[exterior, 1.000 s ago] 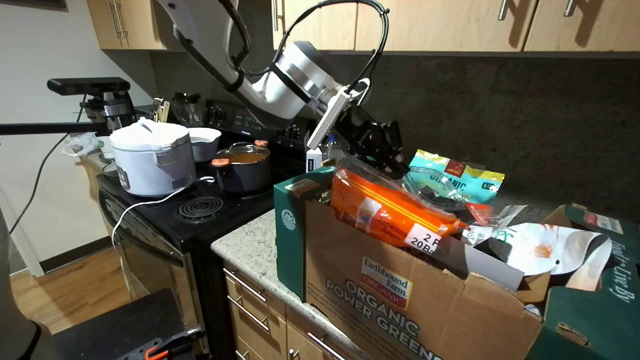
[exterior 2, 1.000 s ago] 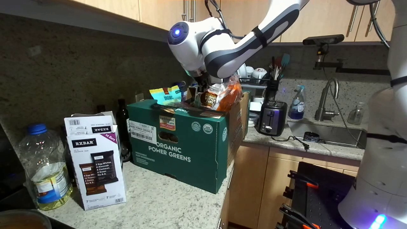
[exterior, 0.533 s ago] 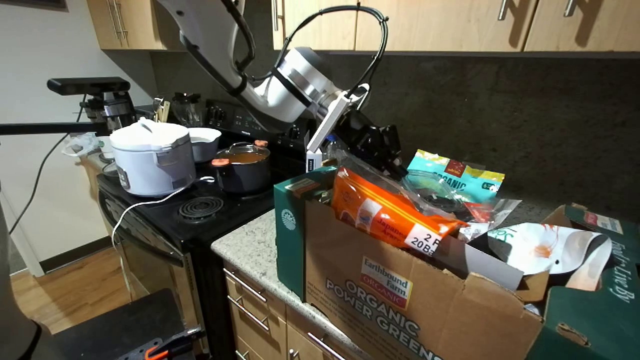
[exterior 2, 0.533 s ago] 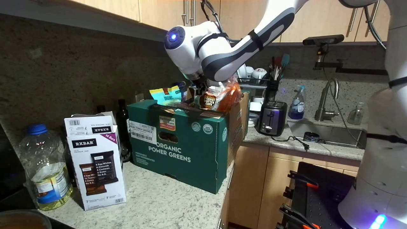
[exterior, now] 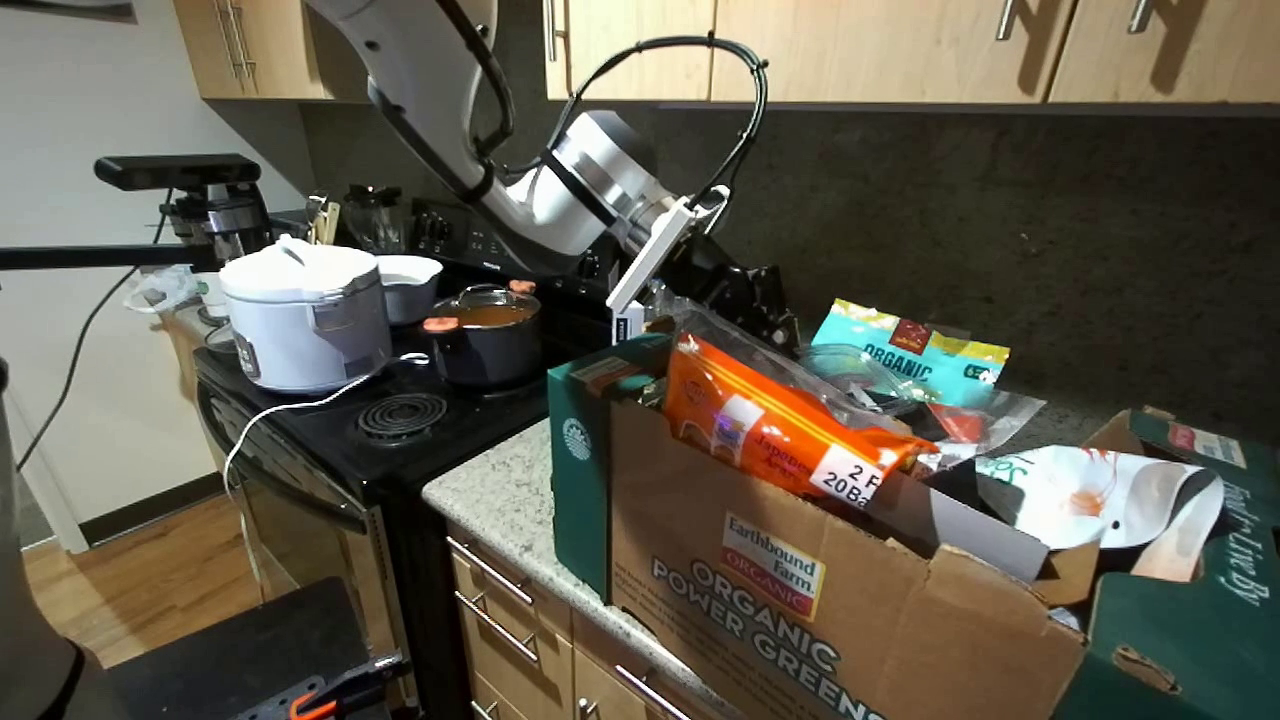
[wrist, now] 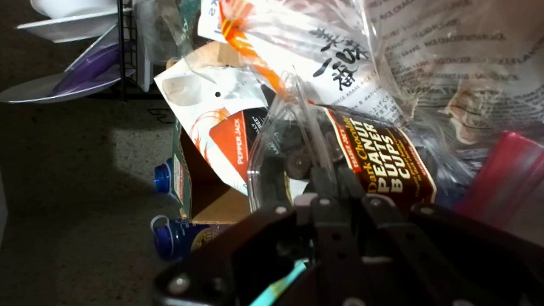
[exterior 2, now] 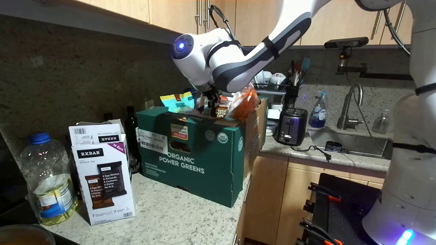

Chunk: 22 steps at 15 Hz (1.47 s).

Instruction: Put the tub of peanut butter cups in the box

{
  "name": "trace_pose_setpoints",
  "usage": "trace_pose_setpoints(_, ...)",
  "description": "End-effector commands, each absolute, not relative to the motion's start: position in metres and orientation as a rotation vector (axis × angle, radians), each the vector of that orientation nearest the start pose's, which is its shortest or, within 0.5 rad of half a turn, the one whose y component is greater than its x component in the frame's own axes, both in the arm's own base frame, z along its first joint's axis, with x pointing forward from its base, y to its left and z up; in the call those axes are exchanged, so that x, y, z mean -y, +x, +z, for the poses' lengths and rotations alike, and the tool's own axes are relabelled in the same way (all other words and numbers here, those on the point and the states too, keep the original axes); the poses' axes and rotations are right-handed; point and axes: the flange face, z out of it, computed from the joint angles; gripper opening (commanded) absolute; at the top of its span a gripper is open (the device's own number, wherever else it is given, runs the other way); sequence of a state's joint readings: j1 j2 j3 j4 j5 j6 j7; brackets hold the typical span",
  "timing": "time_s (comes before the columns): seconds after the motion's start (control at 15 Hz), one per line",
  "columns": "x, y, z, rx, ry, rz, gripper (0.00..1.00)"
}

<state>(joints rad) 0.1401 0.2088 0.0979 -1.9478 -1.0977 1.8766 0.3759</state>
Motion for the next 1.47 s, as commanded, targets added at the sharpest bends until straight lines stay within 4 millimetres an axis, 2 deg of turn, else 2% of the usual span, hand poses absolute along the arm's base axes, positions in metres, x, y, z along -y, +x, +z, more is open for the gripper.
trace_pose_setpoints(0.0,-0.073,0.589,0.382,-0.413,2.138,0.025,0.32)
trace_pose_setpoints(0.07,-0.074,0.588,0.382,-0.409,2.146,0.022,0.42)
trace_pose_setpoints(0.13,-0.074,0.587,0.382,-0.407,2.153,0.017,0.47)
trace_pose_setpoints(0.2,-0.075,0.586,0.380,-0.405,2.159,0.014,0.58)
trace_pose_setpoints(0.47,-0.078,0.582,0.383,-0.400,2.177,0.017,0.53)
trace_pose_setpoints(0.67,-0.086,0.577,0.391,-0.409,2.177,0.044,0.53)
trace_pose_setpoints(1.0,-0.110,0.560,0.421,-0.439,2.168,0.135,0.69)
trace_pose_setpoints(1.13,-0.123,0.551,0.435,-0.458,2.161,0.175,0.69)
trace_pose_setpoints(1.4,-0.151,0.529,0.462,-0.509,2.149,0.265,0.80)
